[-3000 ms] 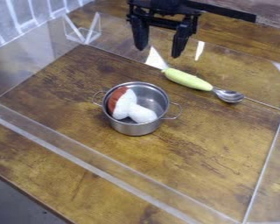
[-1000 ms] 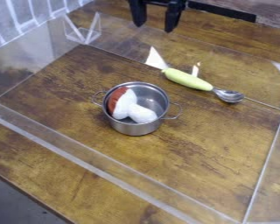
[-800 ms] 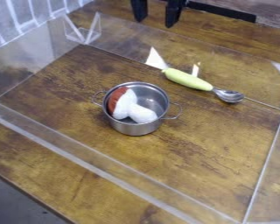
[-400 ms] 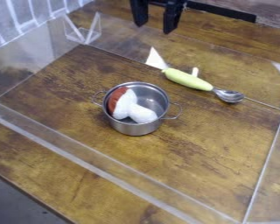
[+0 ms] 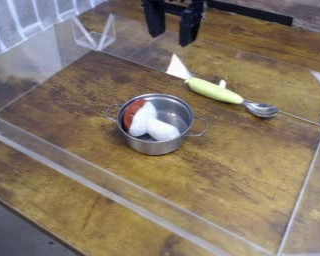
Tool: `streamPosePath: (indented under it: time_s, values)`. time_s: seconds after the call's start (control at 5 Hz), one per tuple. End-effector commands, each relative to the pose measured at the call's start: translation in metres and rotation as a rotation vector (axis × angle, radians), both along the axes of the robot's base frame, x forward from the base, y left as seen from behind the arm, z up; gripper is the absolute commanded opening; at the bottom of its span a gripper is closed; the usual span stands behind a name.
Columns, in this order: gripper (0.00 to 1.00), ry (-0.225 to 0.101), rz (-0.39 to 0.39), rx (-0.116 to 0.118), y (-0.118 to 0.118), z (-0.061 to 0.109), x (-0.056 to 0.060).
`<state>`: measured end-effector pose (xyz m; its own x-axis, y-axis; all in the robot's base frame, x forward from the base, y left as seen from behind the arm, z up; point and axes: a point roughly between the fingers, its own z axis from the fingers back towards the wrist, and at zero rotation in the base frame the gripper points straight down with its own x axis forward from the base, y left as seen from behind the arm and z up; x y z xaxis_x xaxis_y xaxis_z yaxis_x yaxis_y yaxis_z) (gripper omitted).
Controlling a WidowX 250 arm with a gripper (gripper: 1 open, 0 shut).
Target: Put the mushroom in the silver pot
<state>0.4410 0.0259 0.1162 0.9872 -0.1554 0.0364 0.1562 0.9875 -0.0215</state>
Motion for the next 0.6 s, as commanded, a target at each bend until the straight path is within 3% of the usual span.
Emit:
streamPosePath:
  time_s: [0.0,0.4]
  values:
    - [1.00,-0.116,-0.004,0.006,0.010,0.056,-0.007]
    - [1.00,-0.078,0.062,-0.014,0.012,0.024,0.001]
